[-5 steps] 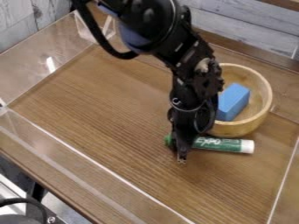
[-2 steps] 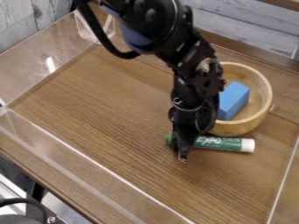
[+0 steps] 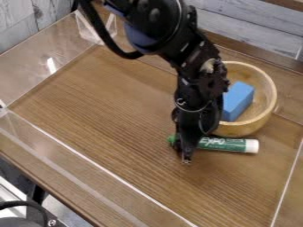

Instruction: Put the green marker in the brown bowl

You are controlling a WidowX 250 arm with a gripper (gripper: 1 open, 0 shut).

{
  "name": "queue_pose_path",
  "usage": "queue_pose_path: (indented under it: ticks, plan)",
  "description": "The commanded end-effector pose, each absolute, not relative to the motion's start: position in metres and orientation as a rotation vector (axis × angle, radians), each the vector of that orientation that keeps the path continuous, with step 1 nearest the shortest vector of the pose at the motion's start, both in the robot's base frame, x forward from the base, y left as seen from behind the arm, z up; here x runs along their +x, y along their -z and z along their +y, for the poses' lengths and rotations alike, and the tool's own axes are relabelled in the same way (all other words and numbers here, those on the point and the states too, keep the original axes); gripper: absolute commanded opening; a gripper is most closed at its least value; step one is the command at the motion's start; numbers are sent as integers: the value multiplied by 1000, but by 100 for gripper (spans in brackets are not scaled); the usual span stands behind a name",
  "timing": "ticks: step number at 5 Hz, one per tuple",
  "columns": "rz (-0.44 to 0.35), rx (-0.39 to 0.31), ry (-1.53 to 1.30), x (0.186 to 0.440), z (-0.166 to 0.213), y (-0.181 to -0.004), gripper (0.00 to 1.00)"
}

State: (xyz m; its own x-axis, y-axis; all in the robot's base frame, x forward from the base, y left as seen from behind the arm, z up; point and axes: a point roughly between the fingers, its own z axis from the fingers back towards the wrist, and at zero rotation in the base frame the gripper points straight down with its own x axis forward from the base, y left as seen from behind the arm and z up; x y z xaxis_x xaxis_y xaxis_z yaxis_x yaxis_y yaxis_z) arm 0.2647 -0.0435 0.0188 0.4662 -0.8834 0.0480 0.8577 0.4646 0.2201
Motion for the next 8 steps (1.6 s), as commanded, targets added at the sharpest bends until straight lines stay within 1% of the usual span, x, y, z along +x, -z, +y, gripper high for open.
queue_pose_path:
  ticks: [1, 8]
  plan:
    - [-175, 177, 1073, 269, -47, -18, 0]
    - [-181, 189, 1080, 277, -48, -20, 0]
